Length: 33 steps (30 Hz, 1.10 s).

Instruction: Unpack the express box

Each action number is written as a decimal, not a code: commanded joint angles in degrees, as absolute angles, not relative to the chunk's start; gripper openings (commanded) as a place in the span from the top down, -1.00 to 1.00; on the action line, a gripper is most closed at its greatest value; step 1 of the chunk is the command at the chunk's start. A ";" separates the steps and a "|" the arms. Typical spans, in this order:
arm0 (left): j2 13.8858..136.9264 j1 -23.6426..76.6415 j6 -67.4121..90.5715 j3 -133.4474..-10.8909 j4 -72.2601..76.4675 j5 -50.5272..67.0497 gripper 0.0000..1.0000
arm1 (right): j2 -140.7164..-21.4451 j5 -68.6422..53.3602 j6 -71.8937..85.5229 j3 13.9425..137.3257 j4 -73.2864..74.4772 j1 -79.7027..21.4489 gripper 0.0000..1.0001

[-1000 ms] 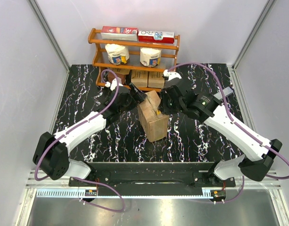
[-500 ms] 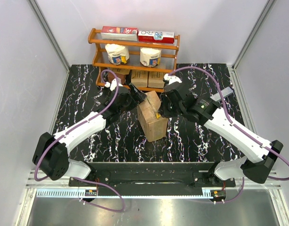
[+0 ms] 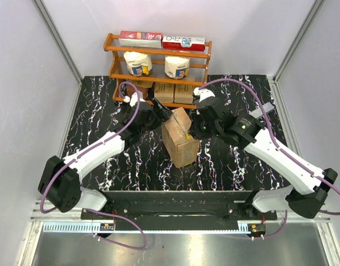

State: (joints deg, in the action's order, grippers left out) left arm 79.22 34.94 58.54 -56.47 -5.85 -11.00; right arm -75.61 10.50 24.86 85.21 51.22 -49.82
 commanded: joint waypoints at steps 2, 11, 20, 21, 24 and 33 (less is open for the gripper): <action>80.51 33.75 55.64 -54.49 -11.25 -19.77 -0.66 | -70.23 4.13 23.82 85.17 62.05 -50.36 1.00; 81.56 33.66 54.93 -54.93 -11.34 -19.86 -0.61 | -68.03 3.78 24.35 83.94 64.51 -50.36 1.00; 80.07 33.66 51.16 -55.45 -7.91 -17.31 -0.68 | -67.41 4.74 24.78 80.07 63.11 -50.36 1.00; 78.94 33.58 50.72 -55.81 -8.00 -17.58 -0.70 | -67.59 5.18 24.61 80.33 62.06 -50.36 1.00; 75.34 33.40 48.17 -56.60 -7.74 -18.10 -0.79 | -68.29 6.15 24.78 81.21 60.56 -50.27 1.00; 69.52 32.61 42.80 -55.03 -0.36 -6.89 -0.89 | -69.87 8.53 23.73 83.67 58.19 -50.36 1.00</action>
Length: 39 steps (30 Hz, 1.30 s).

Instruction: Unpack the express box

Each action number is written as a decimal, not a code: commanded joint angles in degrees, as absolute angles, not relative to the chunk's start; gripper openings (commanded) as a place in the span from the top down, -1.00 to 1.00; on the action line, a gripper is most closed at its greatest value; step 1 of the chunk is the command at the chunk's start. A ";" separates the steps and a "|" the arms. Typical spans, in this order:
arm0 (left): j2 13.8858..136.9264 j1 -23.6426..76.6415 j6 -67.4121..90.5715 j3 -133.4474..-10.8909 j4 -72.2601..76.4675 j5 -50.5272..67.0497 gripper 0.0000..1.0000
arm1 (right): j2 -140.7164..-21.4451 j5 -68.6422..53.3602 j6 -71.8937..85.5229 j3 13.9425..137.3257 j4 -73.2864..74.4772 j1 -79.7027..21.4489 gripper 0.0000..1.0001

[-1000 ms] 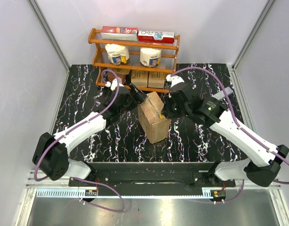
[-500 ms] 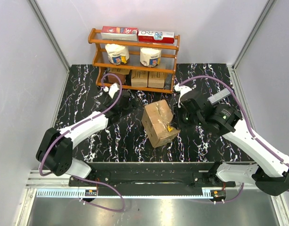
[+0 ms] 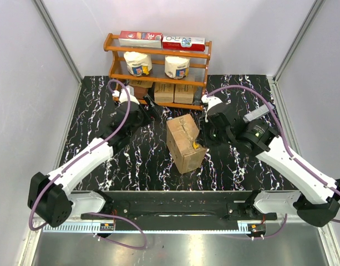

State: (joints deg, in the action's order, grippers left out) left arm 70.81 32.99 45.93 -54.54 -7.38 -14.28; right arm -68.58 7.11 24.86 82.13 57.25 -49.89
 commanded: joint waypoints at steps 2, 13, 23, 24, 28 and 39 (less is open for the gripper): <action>70.83 32.69 43.59 -52.65 4.38 -0.40 -0.89 | -70.57 8.26 23.29 84.02 58.10 -50.36 1.00; 79.01 32.70 46.50 -50.18 12.58 14.51 -0.87 | -71.19 7.47 23.29 81.83 54.23 -50.36 1.00; 79.10 35.77 39.47 -51.33 0.88 0.55 -0.75 | -69.44 8.53 24.96 85.87 58.27 -50.36 1.00; 79.01 35.95 39.03 -51.15 0.10 0.18 -0.75 | -69.17 8.18 25.13 86.04 59.14 -50.27 1.00; 79.28 37.96 36.74 -51.50 -3.07 -8.51 -0.73 | -67.24 6.86 27.15 84.38 60.90 -50.36 1.00; 80.42 39.02 37.62 -52.03 -6.85 -17.05 -0.68 | -64.51 6.50 30.23 82.80 64.95 -50.36 1.00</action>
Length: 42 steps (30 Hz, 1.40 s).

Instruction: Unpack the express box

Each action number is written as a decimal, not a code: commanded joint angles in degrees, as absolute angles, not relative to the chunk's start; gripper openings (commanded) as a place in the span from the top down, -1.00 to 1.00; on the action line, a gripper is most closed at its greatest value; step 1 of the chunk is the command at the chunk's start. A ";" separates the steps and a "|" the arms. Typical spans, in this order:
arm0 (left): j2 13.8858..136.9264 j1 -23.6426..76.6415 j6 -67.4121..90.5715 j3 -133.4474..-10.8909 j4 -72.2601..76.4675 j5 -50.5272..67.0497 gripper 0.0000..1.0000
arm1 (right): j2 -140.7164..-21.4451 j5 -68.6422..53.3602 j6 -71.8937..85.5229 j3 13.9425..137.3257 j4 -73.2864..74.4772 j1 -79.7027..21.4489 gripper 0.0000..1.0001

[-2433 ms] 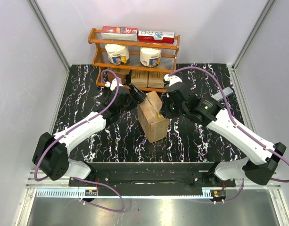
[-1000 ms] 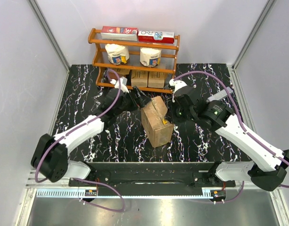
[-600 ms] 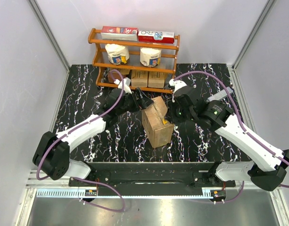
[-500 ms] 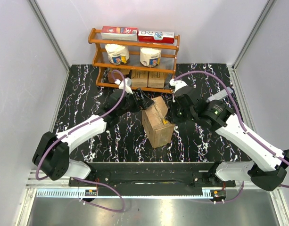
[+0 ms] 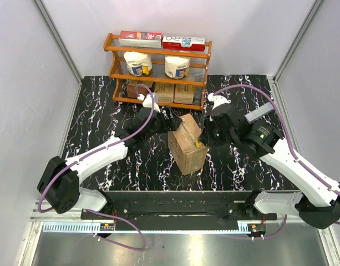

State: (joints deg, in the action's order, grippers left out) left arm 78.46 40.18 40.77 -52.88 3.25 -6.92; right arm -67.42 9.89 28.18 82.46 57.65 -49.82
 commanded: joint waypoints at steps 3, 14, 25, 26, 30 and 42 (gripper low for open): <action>80.77 39.02 37.70 -52.12 -7.03 -17.23 -0.68 | -63.28 6.42 30.32 81.31 66.27 -50.36 1.00; 81.82 39.02 37.71 -52.12 -6.42 -16.70 -0.66 | -56.43 5.71 28.39 75.94 67.24 -50.36 1.00; 83.23 39.02 37.35 -50.19 -2.99 -15.03 -0.62 | -49.22 4.75 27.42 71.11 63.55 -50.36 1.00; 83.23 39.02 37.27 -50.01 -2.47 -14.94 -0.62 | -49.31 4.66 27.60 70.84 63.98 -50.36 1.00; 83.14 39.02 37.18 -49.92 -2.29 -15.29 -0.62 | -49.48 4.48 27.68 69.79 65.04 -50.45 1.00; 76.74 39.11 35.16 -48.17 4.39 -10.38 -0.76 | -51.59 11.50 27.07 73.39 64.25 -50.36 1.00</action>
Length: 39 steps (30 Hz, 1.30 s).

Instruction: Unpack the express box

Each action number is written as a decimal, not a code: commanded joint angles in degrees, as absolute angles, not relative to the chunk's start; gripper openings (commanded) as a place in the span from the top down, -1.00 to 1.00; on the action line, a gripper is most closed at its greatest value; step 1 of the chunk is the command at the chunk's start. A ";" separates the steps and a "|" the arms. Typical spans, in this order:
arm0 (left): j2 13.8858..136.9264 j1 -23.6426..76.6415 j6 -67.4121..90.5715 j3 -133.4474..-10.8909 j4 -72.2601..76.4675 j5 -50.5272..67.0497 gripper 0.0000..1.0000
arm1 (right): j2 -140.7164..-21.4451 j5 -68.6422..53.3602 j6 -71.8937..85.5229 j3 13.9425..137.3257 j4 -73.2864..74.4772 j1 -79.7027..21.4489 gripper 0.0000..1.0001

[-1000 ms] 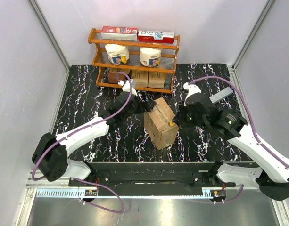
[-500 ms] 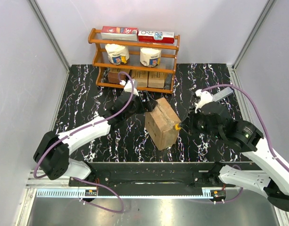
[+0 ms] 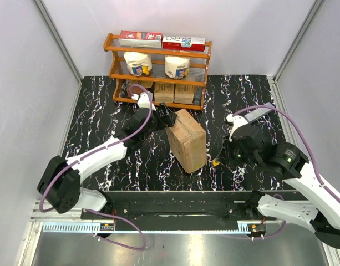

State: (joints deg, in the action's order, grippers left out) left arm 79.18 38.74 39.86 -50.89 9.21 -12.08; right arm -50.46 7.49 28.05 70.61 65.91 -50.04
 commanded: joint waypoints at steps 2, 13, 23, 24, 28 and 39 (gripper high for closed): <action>74.36 39.02 34.28 -48.25 5.88 -8.97 -0.82 | -52.20 13.44 28.03 72.34 63.46 -50.36 1.00; 71.81 38.67 33.13 -55.89 5.19 -0.71 -0.97 | -60.20 19.95 33.31 68.73 58.45 -50.19 1.00; 70.22 34.11 34.01 -57.31 4.66 2.99 -0.98 | -61.61 20.31 37.53 66.54 58.27 -43.87 1.00; 70.31 33.93 34.01 -57.30 4.66 3.16 -0.98 | -61.35 19.87 38.14 66.19 58.10 -42.81 1.00; 71.19 33.05 34.63 -57.22 3.69 6.31 -0.98 | -61.08 16.45 38.94 63.99 54.33 -37.98 1.00; 77.60 32.17 35.25 -55.72 6.33 29.96 -0.97 | -67.57 9.15 36.49 62.75 44.22 -36.56 1.00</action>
State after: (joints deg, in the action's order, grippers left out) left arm 75.99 32.34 35.18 -55.11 3.53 18.98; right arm -64.49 12.62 38.04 62.63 51.05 -37.32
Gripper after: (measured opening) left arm 0.987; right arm 0.164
